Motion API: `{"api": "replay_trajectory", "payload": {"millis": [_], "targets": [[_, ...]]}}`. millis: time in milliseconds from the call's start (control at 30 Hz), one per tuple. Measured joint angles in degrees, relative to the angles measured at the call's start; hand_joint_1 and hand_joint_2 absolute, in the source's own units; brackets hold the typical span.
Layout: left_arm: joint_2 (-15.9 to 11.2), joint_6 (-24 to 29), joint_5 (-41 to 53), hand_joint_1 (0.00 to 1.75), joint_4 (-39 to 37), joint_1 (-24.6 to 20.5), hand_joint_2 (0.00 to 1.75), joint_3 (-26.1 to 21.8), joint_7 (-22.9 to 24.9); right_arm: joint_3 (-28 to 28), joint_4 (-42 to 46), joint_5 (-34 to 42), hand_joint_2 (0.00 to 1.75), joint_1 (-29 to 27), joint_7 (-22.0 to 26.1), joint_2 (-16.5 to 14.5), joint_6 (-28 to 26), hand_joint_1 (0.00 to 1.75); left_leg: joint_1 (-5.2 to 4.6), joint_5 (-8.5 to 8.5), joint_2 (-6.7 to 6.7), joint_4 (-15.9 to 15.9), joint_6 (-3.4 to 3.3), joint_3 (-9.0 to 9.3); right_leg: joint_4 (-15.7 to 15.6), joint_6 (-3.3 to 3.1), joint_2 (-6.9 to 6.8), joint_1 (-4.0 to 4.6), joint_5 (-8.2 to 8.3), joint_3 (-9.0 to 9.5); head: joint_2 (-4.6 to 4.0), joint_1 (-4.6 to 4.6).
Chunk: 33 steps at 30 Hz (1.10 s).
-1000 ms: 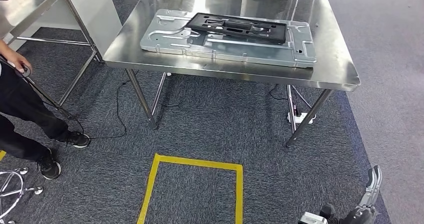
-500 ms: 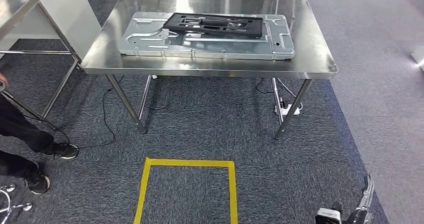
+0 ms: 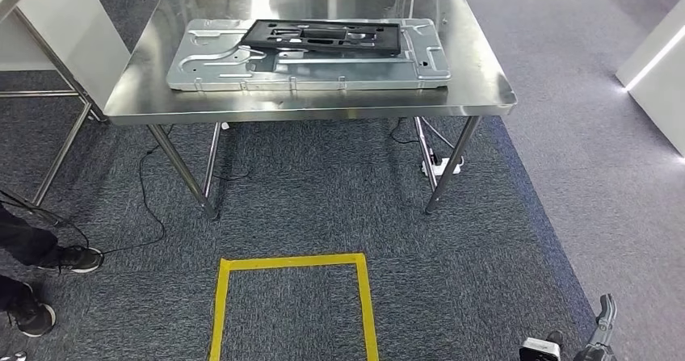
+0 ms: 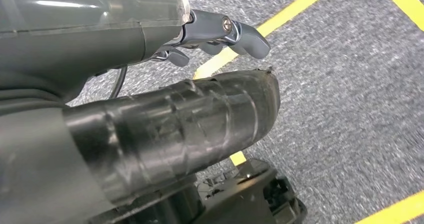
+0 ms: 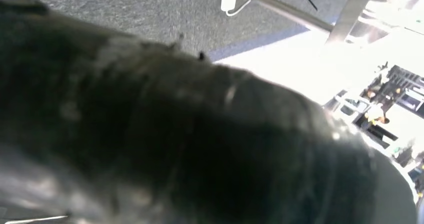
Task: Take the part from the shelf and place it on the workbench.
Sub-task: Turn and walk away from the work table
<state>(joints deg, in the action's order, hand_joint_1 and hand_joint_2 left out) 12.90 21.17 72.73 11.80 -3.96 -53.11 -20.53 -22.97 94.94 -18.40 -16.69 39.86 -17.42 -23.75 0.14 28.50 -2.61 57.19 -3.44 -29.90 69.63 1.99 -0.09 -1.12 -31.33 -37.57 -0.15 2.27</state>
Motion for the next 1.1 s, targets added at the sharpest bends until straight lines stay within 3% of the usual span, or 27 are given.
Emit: {"api": "replay_trajectory", "payload": {"millis": [67, 100, 133, 200, 267, 367, 400, 433, 467, 500, 567, 633, 733, 800, 867, 933, 967, 1000, 1033, 1100], "targets": [[0.0, -0.1, 0.0, 0.0, 0.0, 0.0, 0.0, 0.0, 0.0, 0.0, 0.5, 0.0, 0.0, 0.0, 0.1, -0.1, -0.1, 0.0, -0.17, 0.33, -0.71, 0.4, 0.47, 0.05, -7.5, -0.28, -1.72, 0.1, 2.64, 3.96, 0.0, -0.01], [0.0, -0.1, 0.0, 0.0, 0.0, -0.1, 0.0, 0.0, -0.1, 0.0, 0.8, 0.0, 0.0, 0.0, 0.1, -0.2, -0.2, 0.0, -0.3, 0.49, -1.0, 0.6, 0.78, 0.04, -9.7, -0.53, -2.28, 0.26, 3.17, 5.05, 0.0, -0.03], [0.0, -0.1, 0.0, 0.0, 0.0, -0.1, 0.0, 0.0, -0.1, 0.0, 1.0, 0.1, 0.0, 0.0, 0.1, -0.3, -0.2, 0.0, -0.41, 0.6, -1.26, 0.7, 1.1, 0.02, -10.7, -0.82, -2.5, 0.47, 3.18, 5.4, 0.0, -0.06], [0.0, -0.1, 0.0, 0.0, 0.0, -0.1, 0.0, 0.0, -0.1, -0.1, 1.2, 0.3, 0.0, -0.2, 0.1, -0.4, -0.2, 0.0, -0.44, 0.73, -1.74, 0.7, 1.67, 0.07, -10.8, -1.44, -1.71, 0.6, 3.4, 5.24, 0.0, -0.08], [0.0, -0.1, 0.0, 0.0, 0.0, -0.2, 0.0, 0.0, -0.1, -0.5, 1.2, 0.9, 0.0, -0.2, 0.2, -0.6, 0.2, 0.0, -0.2, 2.18, -0.71, 2.3, 2.31, -0.47, -11.2, -2.15, -0.99, 0.39, 3.75, 5.21, 0.0, -0.08], [0.0, -0.1, 0.0, 0.0, 0.0, 0.0, 0.0, 0.0, 0.0, -1.7, 0.4, 1.1, 0.0, 0.4, 0.2, -1.1, 1.2, 0.0, 0.12, 7.63, 1.71, 11.7, 2.88, -4.59, -11.3, -2.86, 0.11, 0.36, 4.11, 4.9, 0.0, -0.09], [0.0, -0.1, 0.0, 0.0, 0.0, 0.0, 0.0, -0.1, 0.0, -2.4, -0.3, 0.9, 0.0, 0.8, 0.2, -1.1, 1.6, 0.0, 0.14, 8.71, 1.96, 14.9, 2.93, -6.03, -11.2, -2.92, 0.58, 0.41, 4.16, 4.76, 0.0, -0.09], [0.0, -0.1, 0.0, 0.0, 0.0, 0.1, 0.0, -0.1, 0.0, -3.2, -1.2, 0.5, 0.0, 1.2, 0.2, -1.2, 1.8, 0.0, 0.15, 8.72, 2.08, 16.4, 2.93, -6.74, -11.2, -2.95, 1.09, 0.45, 4.19, 4.65, 0.0, -0.09], [0.0, -0.1, 0.0, 0.0, 0.0, 0.1, 0.0, -0.1, 0.0, -4.1, -2.5, 0.0, 0.0, 1.7, 0.2, -1.2, 2.0, 0.0, 0.16, 7.59, 2.14, 15.7, 2.86, -6.4, -11.1, -2.95, 1.64, 0.46, 4.2, 4.59, 0.0, -0.09], [0.0, -0.1, 0.0, 0.0, 0.0, 0.2, 0.0, -0.1, 0.1, -5.2, -4.2, -0.6, 0.0, 2.4, 0.2, -1.2, 2.1, 0.0, 0.18, 5.6, 2.35, 12.9, 2.73, -5.05, -11.0, -2.91, 2.21, 0.46, 4.22, 4.6, 0.0, -0.09], [0.0, -0.1, -0.1, 0.0, 0.0, 0.2, 0.0, -0.2, 0.1, -8.0, -8.4, -1.4, 0.0, 4.1, 0.2, -1.2, 2.6, 0.0, 0.22, 2.06, 4.02, 5.3, 2.35, -1.54, -10.8, -2.67, 3.23, 0.48, 4.27, 4.53, 0.0, -0.08], [0.0, -0.1, -0.2, 0.0, 0.0, 0.1, 0.0, -0.2, 0.2, -10.9, -12.8, -1.6, 0.0, 5.7, 0.2, -1.1, 3.0, 0.0, 0.16, 1.04, 5.41, 1.4, 1.97, 0.02, -10.7, -2.02, 4.06, 0.49, 4.52, 4.21, 0.0, -0.08], [0.0, 0.0, -0.2, 0.0, 0.0, 0.0, 0.0, -0.3, 0.3, -15.0, -20.4, -1.6, 0.0, 7.9, 0.1, -0.4, 4.1, 0.0, 0.16, 0.58, 4.41, 0.6, 1.04, 0.26, -10.8, -0.96, 4.73, 0.4, 4.88, 3.82, 0.0, -0.06], [0.1, 0.0, -0.3, 0.0, 0.0, 0.0, 0.0, -0.3, 0.4, -18.8, -26.8, -0.6, 0.0, 9.8, 0.1, 0.5, 5.1, 0.0, 0.32, -0.05, 3.36, -0.1, 0.07, 0.38, -8.3, -0.51, 3.11, 0.42, 3.03, 2.59, 0.0, 0.04], [0.2, 0.1, -0.3, 0.0, 0.0, 0.1, 0.0, -0.4, 0.5, -22.4, -32.7, 0.6, 0.0, 11.2, 0.0, 1.5, 5.7, 0.0, 0.13, -0.21, 2.24, -0.3, -0.4, 0.23, -1.5, -0.14, 1.26, 0.3, -0.71, -0.54, 0.0, 0.12], [0.2, 0.1, -0.2, 0.0, 0.0, 0.2, 0.0, -0.6, 0.5, -24.8, -37.6, 0.9, 0.0, 12.0, 0.0, 2.4, 5.8, 0.0, -0.08, -0.13, 1.0, -0.2, -0.48, 0.12, 4.1, 0.23, 0.77, 0.11, -2.6, -3.09, 0.0, 0.12], [0.2, 0.1, -0.3, 0.0, 0.0, 0.3, 0.0, -0.7, 0.5, -25.9, -40.0, 0.7, 0.0, 12.4, 0.0, 3.0, 5.6, 0.0, -0.13, -0.06, 0.4, -0.2, -0.45, 0.13, 4.0, 0.35, 0.62, 0.02, -1.97, -2.95, 0.0, 0.11], [0.2, 0.1, -0.3, 0.0, 0.0, 0.2, 0.0, -0.7, 0.5, -26.8, -42.2, 0.4, 0.0, 12.8, 0.0, 3.5, 5.3, 0.0, -0.14, 0.03, -0.18, -0.1, -0.36, 0.2, 1.7, 0.39, 0.33, -0.06, -0.44, -1.67, 0.0, 0.12], [0.2, 0.1, -0.3, 0.0, 0.0, 0.2, 0.0, -0.7, 0.4, -27.6, -44.5, -0.2, 0.0, 13.3, 0.0, 4.1, 5.0, 0.0, -0.15, 0.17, -0.72, -0.1, -0.21, 0.32, -2.2, 0.35, -0.38, -0.11, 1.5, 0.5, 0.0, 0.13], [0.2, 0.1, -0.5, 0.0, 0.0, 0.1, 0.0, -0.8, 0.3, -29.0, -49.1, -1.4, 0.0, 14.6, 0.0, 5.3, 4.1, 0.0, -0.38, 0.59, -1.67, 0.1, 0.34, 0.52, -9.1, -0.08, -2.17, 0.2, 3.77, 4.14, 0.0, 0.11]]}}
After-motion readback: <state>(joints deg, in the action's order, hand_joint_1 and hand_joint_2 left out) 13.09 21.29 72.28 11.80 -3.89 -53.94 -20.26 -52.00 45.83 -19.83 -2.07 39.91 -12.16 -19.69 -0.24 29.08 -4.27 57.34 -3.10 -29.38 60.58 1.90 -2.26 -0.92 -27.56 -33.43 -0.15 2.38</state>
